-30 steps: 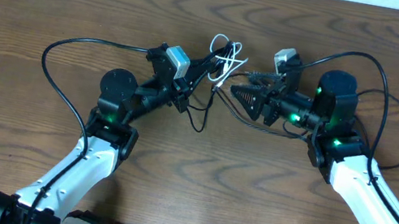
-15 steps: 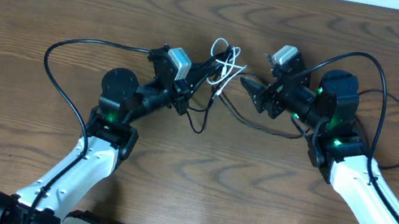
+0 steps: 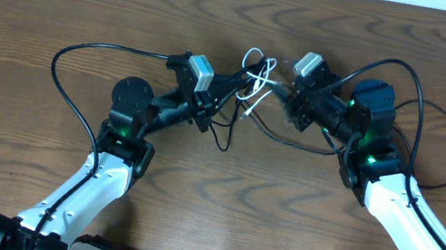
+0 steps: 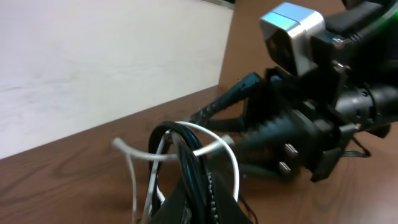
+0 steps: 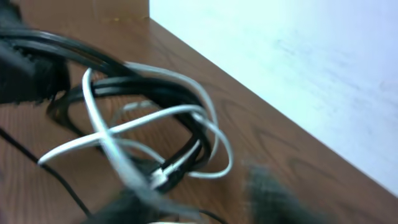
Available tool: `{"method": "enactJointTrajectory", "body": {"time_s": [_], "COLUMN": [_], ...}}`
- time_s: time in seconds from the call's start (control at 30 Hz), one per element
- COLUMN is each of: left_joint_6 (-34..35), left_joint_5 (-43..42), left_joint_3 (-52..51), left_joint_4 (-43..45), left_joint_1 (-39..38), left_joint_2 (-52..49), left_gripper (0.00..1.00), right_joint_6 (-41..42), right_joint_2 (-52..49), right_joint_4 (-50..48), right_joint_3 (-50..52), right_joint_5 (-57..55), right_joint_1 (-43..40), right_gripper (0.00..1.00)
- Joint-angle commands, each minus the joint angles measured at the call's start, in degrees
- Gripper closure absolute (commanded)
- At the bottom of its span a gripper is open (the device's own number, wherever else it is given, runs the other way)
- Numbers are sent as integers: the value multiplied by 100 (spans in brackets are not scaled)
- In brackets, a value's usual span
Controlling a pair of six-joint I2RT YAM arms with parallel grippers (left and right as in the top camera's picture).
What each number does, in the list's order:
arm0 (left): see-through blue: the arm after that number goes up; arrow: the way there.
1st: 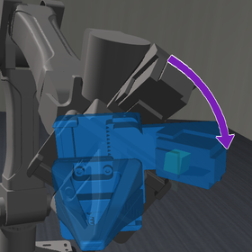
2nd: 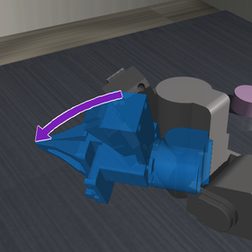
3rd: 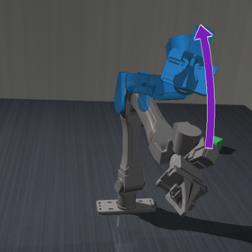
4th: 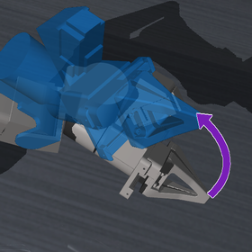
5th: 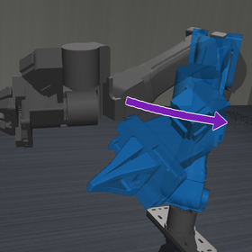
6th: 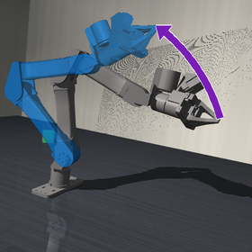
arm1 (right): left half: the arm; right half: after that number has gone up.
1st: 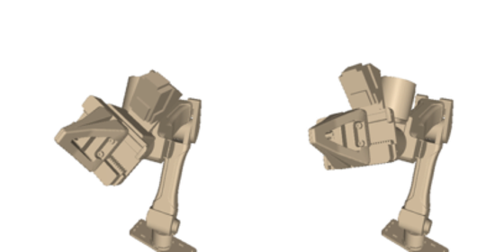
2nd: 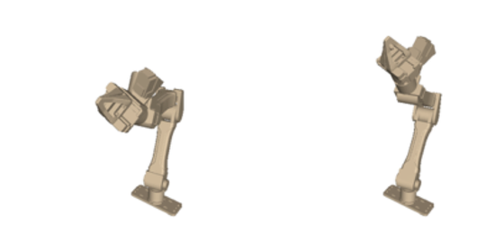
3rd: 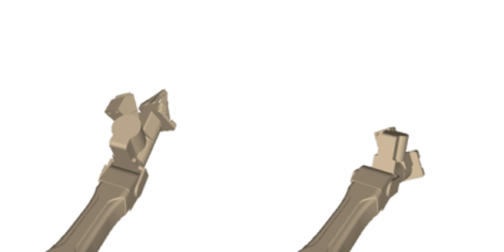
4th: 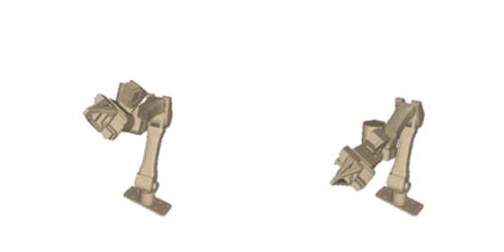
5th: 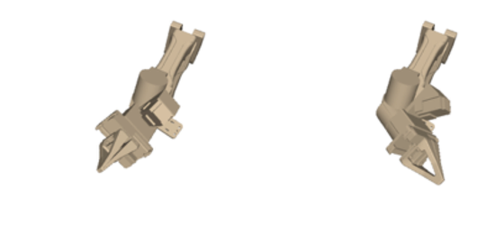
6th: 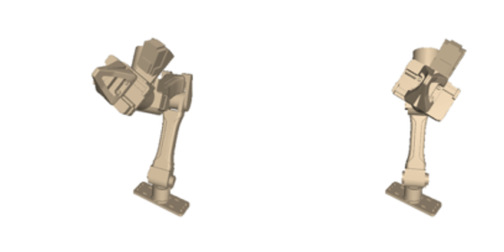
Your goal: Untangle cables
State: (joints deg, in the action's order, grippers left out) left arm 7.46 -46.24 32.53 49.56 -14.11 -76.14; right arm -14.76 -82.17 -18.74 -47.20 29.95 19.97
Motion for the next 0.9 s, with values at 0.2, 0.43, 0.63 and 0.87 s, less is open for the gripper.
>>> {"method": "enactJointTrajectory", "body": {"time_s": [0.2, 0.43, 0.63, 0.87], "left_joint_6": [55, 55, 55, 11], "left_joint_5": [-214, 616, 815, 970], "left_joint_3": [79, 79, 79, 79], "left_joint_4": [72, 70, 70, 72], "left_joint_1": [-9, -7, 2, 57], "left_joint_2": [-4, -4, -4, -4], "left_gripper": [93, 92, 92, 93], "right_joint_6": [48, 828, 876, 855], "right_joint_2": [-109, -109, -109, -109], "right_joint_4": [234, 1152, 1438, 1624], "right_joint_3": [-63, -63, -63, -63], "right_joint_5": [212, 214, 420, 535], "right_joint_1": [138, 136, 142, 142], "right_gripper": [99, 99, 99, 99]}}
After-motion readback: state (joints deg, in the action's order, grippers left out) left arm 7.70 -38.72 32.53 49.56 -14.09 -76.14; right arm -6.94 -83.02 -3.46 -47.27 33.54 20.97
